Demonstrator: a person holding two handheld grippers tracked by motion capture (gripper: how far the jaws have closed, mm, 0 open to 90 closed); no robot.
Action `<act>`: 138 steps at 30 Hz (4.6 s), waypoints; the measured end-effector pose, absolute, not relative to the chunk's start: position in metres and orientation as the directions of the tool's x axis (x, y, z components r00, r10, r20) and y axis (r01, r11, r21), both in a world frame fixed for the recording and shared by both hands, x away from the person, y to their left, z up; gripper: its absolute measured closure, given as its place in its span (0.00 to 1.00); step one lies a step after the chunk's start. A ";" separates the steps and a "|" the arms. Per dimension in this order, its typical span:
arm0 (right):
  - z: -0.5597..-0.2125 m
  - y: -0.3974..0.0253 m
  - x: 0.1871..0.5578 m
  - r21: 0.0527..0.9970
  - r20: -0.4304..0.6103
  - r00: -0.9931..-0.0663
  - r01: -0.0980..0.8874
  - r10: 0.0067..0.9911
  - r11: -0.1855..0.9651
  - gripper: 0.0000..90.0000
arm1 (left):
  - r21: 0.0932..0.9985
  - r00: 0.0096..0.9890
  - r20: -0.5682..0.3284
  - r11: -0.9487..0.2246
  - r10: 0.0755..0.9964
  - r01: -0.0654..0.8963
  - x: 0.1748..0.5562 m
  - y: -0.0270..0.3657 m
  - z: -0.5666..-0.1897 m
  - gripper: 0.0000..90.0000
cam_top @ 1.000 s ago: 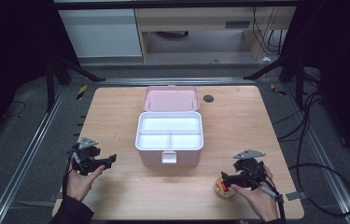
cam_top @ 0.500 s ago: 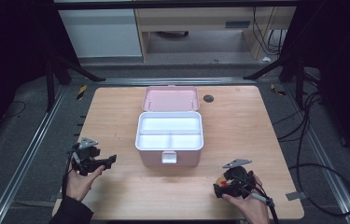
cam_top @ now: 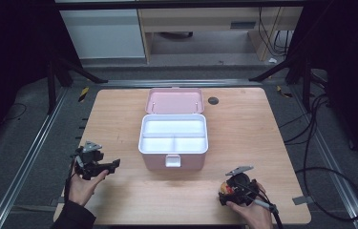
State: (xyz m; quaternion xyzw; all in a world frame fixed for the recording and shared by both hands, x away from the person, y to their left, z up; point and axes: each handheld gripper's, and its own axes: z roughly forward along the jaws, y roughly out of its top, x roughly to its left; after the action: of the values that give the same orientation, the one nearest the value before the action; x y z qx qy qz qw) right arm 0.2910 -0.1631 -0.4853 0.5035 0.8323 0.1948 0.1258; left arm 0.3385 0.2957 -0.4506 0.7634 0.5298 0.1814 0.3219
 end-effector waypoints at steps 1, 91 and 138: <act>-0.486 -0.163 0.291 0.447 -0.009 -0.463 0.791 0.886 0.418 0.21 | 0.683 0.372 -0.064 -0.232 0.926 0.693 0.339 0.295 -0.451 0.30; -0.423 -0.114 0.393 0.791 0.030 -0.586 0.509 0.810 0.339 0.62 | 0.725 0.546 -0.028 -0.359 0.837 0.588 0.385 0.205 -0.410 0.64; -0.358 -0.126 0.434 0.793 -0.084 -0.840 0.269 0.535 0.546 0.53 | 0.708 0.857 0.119 -0.648 0.501 0.280 0.434 0.209 -0.363 0.52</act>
State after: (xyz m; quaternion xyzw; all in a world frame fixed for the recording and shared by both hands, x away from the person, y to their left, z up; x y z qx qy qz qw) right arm 0.4340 -0.1258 -0.3578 0.2325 0.8646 0.4156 0.1603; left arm 0.4338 0.2086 -0.3634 0.8945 0.2182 0.1537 0.3585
